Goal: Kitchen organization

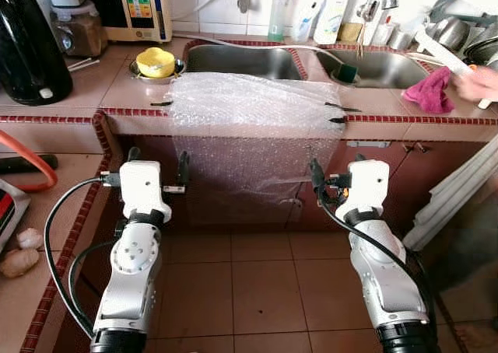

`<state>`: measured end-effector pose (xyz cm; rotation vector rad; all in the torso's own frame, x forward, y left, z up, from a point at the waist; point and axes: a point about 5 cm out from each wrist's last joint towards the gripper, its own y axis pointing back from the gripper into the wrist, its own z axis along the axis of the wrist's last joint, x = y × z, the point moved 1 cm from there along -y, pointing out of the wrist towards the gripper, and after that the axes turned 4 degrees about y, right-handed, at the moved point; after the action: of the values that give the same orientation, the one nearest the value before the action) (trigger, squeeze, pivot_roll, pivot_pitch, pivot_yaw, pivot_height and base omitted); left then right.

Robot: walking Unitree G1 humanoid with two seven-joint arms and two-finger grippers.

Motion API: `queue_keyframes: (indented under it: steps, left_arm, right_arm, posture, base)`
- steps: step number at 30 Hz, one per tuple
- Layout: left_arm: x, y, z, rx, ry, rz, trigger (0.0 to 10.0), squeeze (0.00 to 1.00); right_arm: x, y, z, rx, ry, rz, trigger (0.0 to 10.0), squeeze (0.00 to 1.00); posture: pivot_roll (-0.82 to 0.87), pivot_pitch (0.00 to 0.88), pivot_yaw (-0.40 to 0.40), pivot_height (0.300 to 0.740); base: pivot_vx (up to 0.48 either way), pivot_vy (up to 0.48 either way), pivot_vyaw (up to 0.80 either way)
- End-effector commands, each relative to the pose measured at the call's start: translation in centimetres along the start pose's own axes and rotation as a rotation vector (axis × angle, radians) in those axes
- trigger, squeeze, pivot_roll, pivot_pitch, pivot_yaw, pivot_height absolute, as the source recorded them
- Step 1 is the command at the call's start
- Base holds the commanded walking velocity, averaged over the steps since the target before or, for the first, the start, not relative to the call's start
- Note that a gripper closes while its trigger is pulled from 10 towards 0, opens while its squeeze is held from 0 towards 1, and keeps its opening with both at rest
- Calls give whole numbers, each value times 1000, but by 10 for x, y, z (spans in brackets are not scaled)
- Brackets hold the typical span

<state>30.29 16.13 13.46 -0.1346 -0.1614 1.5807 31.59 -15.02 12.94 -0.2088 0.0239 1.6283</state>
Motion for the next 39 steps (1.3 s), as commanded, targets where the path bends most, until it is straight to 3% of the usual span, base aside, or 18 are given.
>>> queue_keyframes:
  steps: [1,3,6,11,15,17,22,26,33,39]
  left_arm:
    - [-2,-1,0,8,-9,-14,10000,0]
    - [0,-1,-1,13,-18,-6,10000,0]
    - [0,-1,-2,17,-31,-4,10000,0]
    - [2,-2,-2,18,-33,4,10000,0]
    - [2,-3,-2,16,-43,5,10000,0]
    - [2,-3,-1,12,-58,5,10000,0]
    - [4,-5,-1,8,-66,9,10000,0]
    - [4,-5,-1,7,-74,8,10000,0]
    - [4,-10,4,-1,-60,14,10000,0]
    - [-2,-10,6,-11,-57,9,10000,0]
  right_arm:
    - [-8,-2,4,-9,23,-32,10000,0]
    - [-8,-3,2,9,97,-36,10000,0]
    - [-6,-4,-1,22,97,-36,10000,0]
    - [-5,-3,1,11,-4,-22,10000,0]
    - [-6,-1,-3,37,36,-6,10000,0]
    - [-8,1,-3,31,3,-2,10000,0]
    - [-16,0,-2,23,82,-43,10000,0]
    - [-15,-2,-5,43,24,-48,10000,0]
    - [-14,-1,-7,89,8,-23,10000,0]
    - [-16,-2,1,29,70,-13,10000,0]
  posture:
    - [48,0,-30,740]
    - [50,0,-29,740]
    - [50,0,-28,740]
    - [47,0,-25,740]
    - [47,0,-25,740]
    - [48,0,-23,740]
    - [46,0,-18,740]
    - [48,0,-19,740]
    - [64,0,-34,740]
    - [62,0,-30,740]
  base:
    - [0,0,0]
    - [0,0,0]
    - [0,0,0]
    - [0,0,0]
    - [0,0,0]
    - [0,0,0]
    - [0,0,0]
    - [0,0,0]
    - [0,0,0]
    - [0,0,0]
